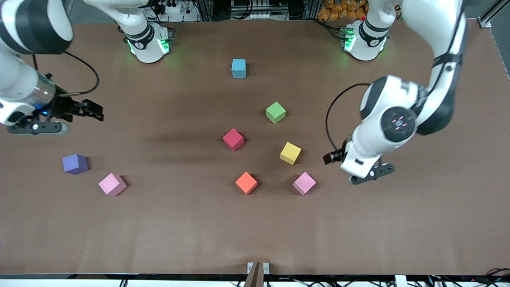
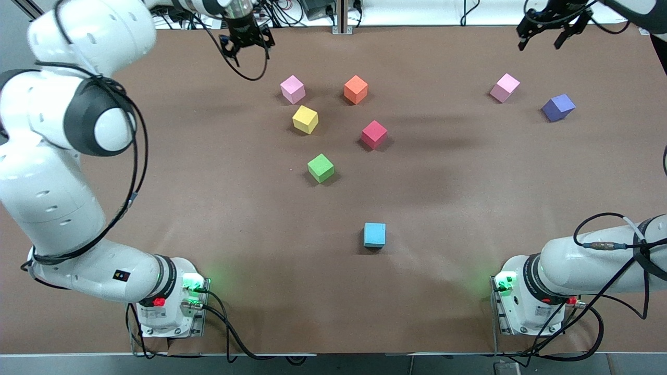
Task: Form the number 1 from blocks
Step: 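Reach the right gripper to the red cube while the left gripper reaches pink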
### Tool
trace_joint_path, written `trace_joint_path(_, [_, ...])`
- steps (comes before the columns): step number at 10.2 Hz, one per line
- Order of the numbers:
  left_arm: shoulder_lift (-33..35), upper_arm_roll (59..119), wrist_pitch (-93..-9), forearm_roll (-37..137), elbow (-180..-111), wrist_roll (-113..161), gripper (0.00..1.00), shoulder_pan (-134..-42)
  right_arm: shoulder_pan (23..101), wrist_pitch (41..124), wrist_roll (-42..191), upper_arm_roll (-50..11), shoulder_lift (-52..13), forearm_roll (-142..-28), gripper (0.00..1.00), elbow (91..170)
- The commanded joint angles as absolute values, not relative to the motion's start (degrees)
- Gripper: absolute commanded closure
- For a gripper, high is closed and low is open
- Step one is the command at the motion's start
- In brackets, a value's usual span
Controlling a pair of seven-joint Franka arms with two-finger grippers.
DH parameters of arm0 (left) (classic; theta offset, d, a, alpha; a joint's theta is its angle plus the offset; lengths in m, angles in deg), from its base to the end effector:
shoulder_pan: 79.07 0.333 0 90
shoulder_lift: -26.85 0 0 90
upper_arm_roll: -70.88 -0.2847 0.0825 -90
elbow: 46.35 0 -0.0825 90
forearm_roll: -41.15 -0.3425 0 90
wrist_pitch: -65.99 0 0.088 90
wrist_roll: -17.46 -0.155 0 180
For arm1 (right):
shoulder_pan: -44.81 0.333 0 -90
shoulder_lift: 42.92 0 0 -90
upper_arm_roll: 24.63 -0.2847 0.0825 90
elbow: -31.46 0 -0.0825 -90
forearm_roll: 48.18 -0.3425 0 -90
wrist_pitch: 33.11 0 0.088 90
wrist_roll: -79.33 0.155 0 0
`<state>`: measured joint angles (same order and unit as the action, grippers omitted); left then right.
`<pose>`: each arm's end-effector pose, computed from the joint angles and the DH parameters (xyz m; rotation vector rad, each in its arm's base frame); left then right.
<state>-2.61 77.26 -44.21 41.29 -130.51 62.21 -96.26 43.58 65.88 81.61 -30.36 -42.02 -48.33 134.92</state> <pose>0.5874 -0.2474 0.3204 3.0663 0.5950 -0.1235 0.5107 0.0404 0.4488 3.1362 0.0600 -0.1471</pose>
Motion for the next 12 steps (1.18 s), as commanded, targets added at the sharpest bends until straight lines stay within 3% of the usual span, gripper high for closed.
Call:
trace_joint_path(1, [-7.84, 76.60, -50.61, 41.68, -128.36, 72.52, 0.00, -98.84, 46.20, 70.06, 83.88, -31.74, -37.85, -49.41, 0.00, 135.61])
trace_joint_path(7, [-17.70, 76.07, -66.79, 36.86, -126.60, 85.48, 0.00, -101.22, 57.19, 83.59, 126.62, -35.61, -25.10, -49.68, 0.00, 135.52])
trace_joint_path(12, [-20.96, 75.63, -66.99, 35.35, -126.60, 85.93, 0.00, -103.24, 64.41, 94.06, 152.87, -37.02, -16.31, -49.68, 0.00, 135.52])
